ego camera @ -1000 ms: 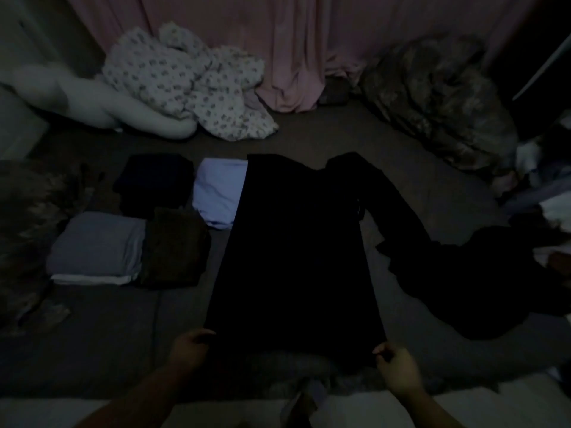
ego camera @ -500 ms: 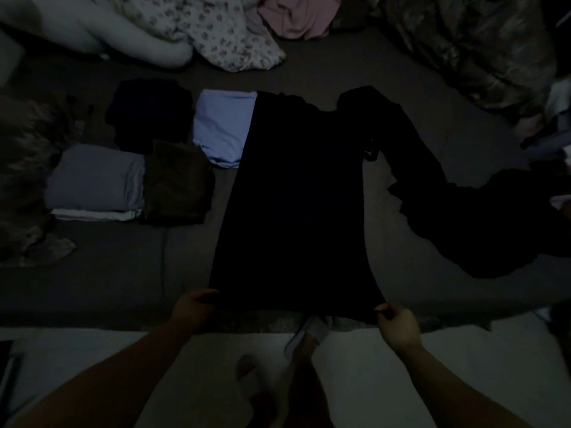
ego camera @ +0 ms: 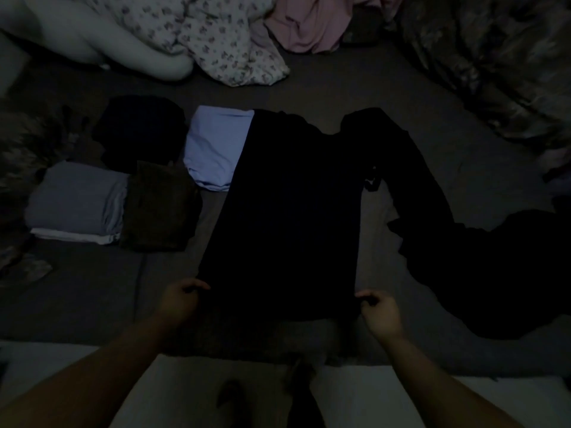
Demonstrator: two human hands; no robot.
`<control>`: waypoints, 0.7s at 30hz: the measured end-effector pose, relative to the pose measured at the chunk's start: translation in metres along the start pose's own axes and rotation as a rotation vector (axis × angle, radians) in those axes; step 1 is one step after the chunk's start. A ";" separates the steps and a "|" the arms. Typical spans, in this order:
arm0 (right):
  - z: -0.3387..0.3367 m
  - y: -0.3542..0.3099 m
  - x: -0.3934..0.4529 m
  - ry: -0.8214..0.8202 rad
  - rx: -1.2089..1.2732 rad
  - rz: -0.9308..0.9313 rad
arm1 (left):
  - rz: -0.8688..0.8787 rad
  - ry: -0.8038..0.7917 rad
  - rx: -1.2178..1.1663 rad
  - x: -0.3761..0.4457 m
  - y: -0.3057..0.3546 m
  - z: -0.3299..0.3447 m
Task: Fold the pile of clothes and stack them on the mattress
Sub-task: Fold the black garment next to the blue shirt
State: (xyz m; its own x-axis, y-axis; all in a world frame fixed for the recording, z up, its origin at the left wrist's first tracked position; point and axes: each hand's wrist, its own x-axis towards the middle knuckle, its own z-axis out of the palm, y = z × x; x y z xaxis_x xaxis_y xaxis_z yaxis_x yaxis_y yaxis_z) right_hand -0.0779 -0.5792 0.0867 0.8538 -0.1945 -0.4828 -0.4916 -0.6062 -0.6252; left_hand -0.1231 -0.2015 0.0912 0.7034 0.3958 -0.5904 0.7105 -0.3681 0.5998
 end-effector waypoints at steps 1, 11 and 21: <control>0.001 -0.003 0.014 -0.015 -0.003 -0.010 | 0.009 0.028 0.021 0.007 0.010 0.003; 0.019 -0.008 0.141 -0.072 0.019 -0.023 | -0.159 0.112 -0.142 0.119 0.028 0.040; 0.040 0.032 0.181 -0.013 -0.142 -0.112 | 0.105 0.115 0.176 0.173 0.002 0.065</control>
State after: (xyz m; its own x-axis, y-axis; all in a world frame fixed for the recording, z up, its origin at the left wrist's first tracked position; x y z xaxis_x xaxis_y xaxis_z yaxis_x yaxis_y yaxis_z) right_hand 0.0535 -0.6028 -0.0455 0.8992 -0.1104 -0.4235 -0.3637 -0.7266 -0.5829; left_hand 0.0014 -0.1888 -0.0443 0.7742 0.4371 -0.4577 0.6328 -0.5499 0.5451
